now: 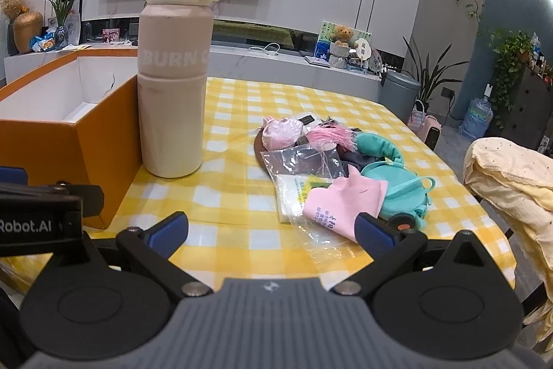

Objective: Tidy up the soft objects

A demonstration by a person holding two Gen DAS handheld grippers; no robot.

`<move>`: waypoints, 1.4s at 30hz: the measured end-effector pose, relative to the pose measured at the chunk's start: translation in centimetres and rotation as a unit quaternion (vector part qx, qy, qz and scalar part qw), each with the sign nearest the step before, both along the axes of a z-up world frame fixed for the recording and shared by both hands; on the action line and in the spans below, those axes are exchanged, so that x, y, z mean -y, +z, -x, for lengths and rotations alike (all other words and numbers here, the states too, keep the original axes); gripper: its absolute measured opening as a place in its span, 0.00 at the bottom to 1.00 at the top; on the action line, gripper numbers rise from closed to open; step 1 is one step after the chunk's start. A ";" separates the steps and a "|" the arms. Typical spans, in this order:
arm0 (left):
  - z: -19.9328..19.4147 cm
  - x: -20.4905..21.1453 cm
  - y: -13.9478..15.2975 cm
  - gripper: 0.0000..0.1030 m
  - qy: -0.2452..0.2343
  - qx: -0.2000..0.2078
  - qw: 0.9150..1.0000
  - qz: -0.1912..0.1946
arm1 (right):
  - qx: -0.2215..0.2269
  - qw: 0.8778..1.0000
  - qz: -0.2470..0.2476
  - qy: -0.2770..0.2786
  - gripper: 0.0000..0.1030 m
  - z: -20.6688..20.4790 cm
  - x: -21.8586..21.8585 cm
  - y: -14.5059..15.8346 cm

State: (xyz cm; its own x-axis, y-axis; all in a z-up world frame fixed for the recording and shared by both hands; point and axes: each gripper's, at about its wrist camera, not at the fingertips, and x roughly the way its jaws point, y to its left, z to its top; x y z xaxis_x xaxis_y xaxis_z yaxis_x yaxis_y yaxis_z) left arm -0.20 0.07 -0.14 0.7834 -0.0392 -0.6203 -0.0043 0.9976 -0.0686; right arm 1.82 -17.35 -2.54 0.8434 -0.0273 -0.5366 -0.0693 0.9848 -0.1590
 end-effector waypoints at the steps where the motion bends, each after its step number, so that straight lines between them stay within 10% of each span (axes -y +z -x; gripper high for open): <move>1: 0.0 0.0 0.0 0.99 0.000 0.001 1.000 -0.002 | 0.000 1.000 0.000 0.000 0.97 0.0 0.0 0.0; 42: -0.1 -0.2 -0.1 0.98 -0.001 -0.006 1.000 0.003 | -0.009 1.000 -0.004 0.001 0.97 0.0 0.0 -0.1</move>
State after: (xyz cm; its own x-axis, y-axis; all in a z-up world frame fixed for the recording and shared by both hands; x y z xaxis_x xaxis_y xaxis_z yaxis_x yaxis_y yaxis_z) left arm -0.09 0.30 -0.19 0.7757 -0.0442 -0.6295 -0.0029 0.9973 -0.0737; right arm 1.86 -17.35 -2.62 0.8342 -0.0214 -0.5510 -0.0741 0.9859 -0.1504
